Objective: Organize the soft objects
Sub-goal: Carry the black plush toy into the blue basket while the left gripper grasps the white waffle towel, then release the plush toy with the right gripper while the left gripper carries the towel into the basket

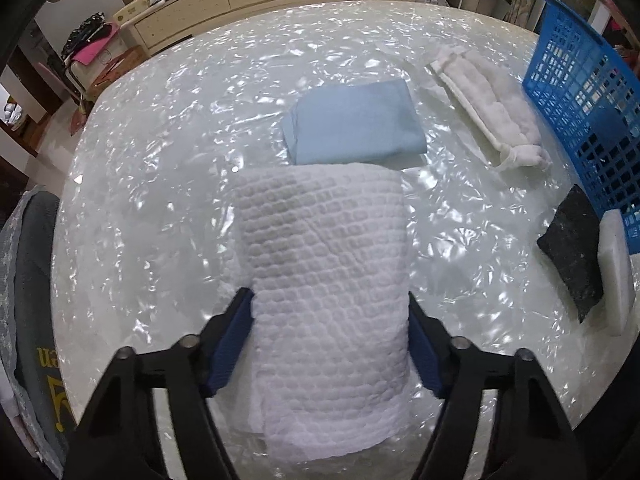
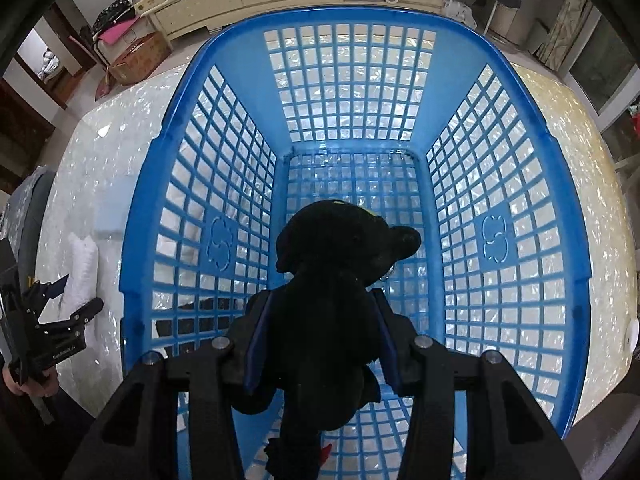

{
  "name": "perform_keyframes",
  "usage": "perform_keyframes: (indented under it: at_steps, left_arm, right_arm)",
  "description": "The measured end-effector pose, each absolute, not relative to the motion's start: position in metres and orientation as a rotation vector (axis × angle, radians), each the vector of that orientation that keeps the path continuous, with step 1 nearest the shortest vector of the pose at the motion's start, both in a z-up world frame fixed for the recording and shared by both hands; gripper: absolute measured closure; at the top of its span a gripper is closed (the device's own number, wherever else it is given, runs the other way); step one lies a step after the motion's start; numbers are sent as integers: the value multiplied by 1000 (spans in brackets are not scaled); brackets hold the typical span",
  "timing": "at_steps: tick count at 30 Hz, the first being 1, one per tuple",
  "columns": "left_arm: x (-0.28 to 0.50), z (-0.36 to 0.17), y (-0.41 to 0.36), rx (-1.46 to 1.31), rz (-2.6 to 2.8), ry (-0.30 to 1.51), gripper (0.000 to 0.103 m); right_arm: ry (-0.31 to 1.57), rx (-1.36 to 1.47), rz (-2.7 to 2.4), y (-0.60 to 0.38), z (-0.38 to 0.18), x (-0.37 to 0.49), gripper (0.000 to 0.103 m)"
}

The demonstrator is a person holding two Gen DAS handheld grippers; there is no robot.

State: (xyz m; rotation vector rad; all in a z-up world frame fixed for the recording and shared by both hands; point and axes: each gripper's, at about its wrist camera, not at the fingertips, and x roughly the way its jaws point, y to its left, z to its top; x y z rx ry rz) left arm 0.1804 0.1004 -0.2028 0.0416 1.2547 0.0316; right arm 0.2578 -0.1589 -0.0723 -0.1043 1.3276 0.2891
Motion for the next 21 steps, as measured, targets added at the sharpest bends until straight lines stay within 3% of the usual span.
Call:
perform_keyframes:
  at_steps: [7,9,12,15,17,21]
  left_arm:
    - [180,-199,111,50,32,1255,50]
    - [179,-198,109,54,23,1252,64]
    - [173,-189,108,30,5,1247,77]
    - [168,-184,109,0,9,1238,81]
    - [165,-180,108,-12,7,1233,84]
    - [154,-168,104,-31,1,1221,86]
  right_arm:
    - [1321,-113,296,-152,-68,268,54]
    - [1309,-136,274,-151,-69,272,52]
    - [1287,-154,259,-155,-66,278,47]
    - [1260,-182,257,-157,-58,277,35]
    - [1231,-227,252,-156,-50,274,15]
    - [1187,-230,264,-164,-34,260,10]
